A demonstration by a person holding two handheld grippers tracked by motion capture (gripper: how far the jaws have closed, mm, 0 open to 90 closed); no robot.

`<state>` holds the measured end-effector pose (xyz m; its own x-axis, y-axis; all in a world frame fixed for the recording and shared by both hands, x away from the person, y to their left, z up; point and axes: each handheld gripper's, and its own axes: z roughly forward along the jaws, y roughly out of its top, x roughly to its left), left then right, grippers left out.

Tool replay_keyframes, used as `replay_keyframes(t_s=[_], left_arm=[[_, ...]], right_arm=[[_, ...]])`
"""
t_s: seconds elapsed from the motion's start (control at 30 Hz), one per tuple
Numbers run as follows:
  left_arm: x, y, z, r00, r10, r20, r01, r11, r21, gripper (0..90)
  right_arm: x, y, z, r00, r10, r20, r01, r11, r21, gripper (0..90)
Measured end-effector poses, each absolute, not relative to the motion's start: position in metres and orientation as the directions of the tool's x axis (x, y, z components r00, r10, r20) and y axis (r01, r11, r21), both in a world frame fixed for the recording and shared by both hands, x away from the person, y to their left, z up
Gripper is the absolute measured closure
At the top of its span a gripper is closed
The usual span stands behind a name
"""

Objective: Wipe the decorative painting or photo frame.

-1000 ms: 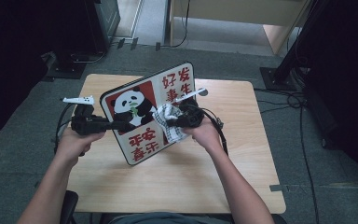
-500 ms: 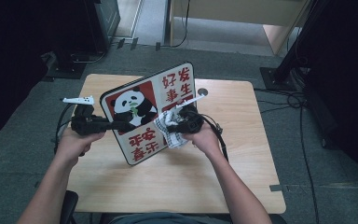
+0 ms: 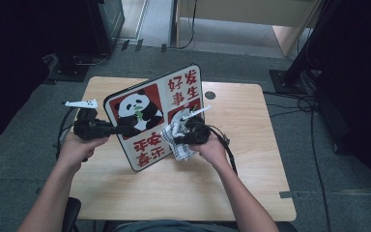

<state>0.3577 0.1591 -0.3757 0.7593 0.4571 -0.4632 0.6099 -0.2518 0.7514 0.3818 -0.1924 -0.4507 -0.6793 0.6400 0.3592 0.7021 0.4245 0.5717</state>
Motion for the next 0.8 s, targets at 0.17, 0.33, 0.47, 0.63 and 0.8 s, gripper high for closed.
replay_keyframes(t_s=[0.17, 0.33, 0.47, 0.63, 0.8], left_arm=[[0.358, 0.159, -0.376, 0.759, 0.458, -0.463, 0.610, -0.251, 0.751, 76.9], [0.357, 0.159, -0.376, 0.758, 0.459, -0.463, 0.610, -0.249, 0.753, 76.9], [0.357, 0.159, -0.376, 0.757, 0.461, -0.463, 0.610, -0.246, 0.753, 76.9], [0.357, 0.159, -0.376, 0.759, 0.463, -0.459, 0.607, -0.245, 0.756, 77.0], [0.356, 0.159, -0.376, 0.760, 0.468, -0.450, 0.602, -0.248, 0.759, 77.4]], right_arm=[[0.380, -0.193, -0.460, -0.674, 0.642, 0.366, 0.710, 0.424, 0.562, 81.7], [0.378, -0.195, -0.471, -0.667, 0.639, 0.383, 0.719, 0.416, 0.556, 81.6], [0.377, -0.194, -0.476, -0.662, 0.641, 0.390, 0.727, 0.419, 0.545, 81.6], [0.377, -0.195, -0.477, -0.661, 0.641, 0.389, 0.728, 0.425, 0.538, 81.7], [0.376, -0.195, -0.470, -0.668, 0.641, 0.378, 0.721, 0.433, 0.540, 81.8]])
